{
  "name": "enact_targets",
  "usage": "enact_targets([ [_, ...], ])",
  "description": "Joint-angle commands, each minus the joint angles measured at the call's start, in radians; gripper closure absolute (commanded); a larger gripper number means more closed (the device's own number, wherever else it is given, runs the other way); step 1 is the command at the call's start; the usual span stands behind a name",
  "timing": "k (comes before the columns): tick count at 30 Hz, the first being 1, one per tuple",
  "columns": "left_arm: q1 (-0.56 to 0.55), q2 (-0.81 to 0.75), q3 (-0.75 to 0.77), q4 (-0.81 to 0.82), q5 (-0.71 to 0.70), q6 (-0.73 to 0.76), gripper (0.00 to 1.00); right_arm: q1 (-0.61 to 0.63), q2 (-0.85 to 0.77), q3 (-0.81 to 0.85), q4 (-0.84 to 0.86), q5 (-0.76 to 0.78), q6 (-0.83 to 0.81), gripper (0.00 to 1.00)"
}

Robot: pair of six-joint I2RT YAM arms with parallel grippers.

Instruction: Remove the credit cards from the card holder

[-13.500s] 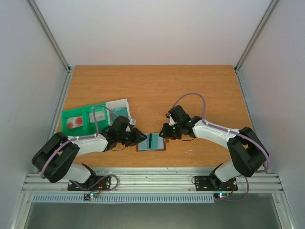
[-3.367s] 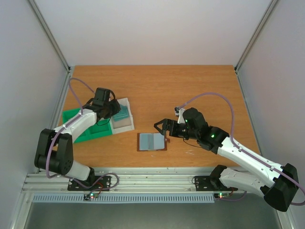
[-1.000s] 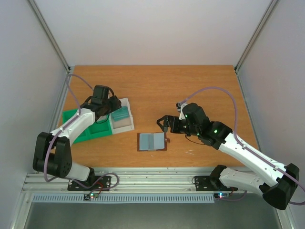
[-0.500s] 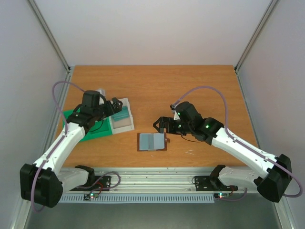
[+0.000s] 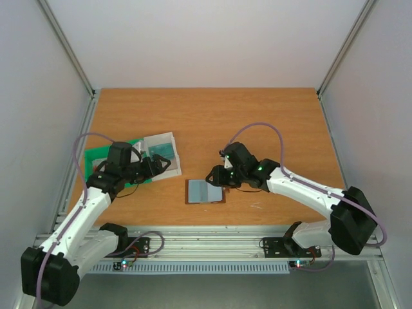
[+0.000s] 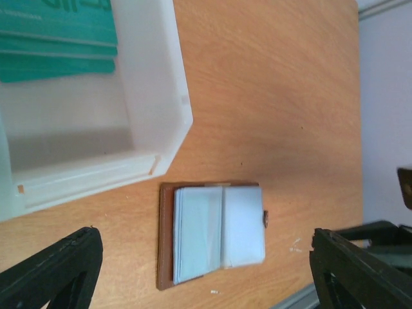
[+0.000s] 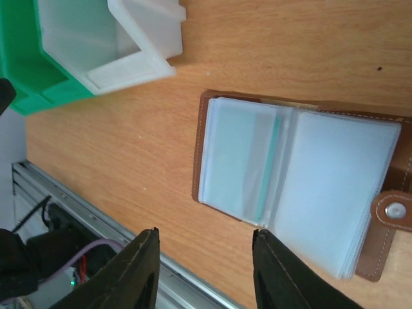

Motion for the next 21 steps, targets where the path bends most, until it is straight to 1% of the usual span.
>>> enact_targets([
  [1, -0.020, -0.038, -0.036, 0.029, 0.075, -0.033, 0.14, 0.008, 0.053, -0.018, 0.090, -0.043, 0.012, 0.62],
  [3, -0.032, -0.040, -0.054, 0.043, 0.088, -0.044, 0.18, 0.008, 0.090, -0.022, 0.121, -0.063, -0.001, 0.64],
  [4, -0.039, -0.038, -0.060, 0.049, 0.094, -0.046, 0.23, 0.010, 0.109, -0.020, 0.128, -0.069, -0.007, 0.66],
  [6, -0.057, -0.034, -0.069, 0.049, 0.098, -0.043, 0.29, 0.009, 0.150, -0.018, 0.133, -0.071, -0.012, 0.69],
  [10, -0.086, -0.029, -0.080, 0.054, 0.085, -0.044, 0.29, 0.010, 0.217, -0.022, 0.162, -0.073, -0.010, 0.73],
  [17, -0.136, -0.027, -0.147, 0.154, 0.080, -0.114, 0.30, 0.015, 0.317, -0.016, 0.192, -0.094, -0.010, 0.74],
  [21, -0.158, -0.034, -0.175, 0.177, 0.069, -0.145, 0.30, 0.015, 0.354, -0.015, 0.193, -0.080, -0.026, 0.74],
])
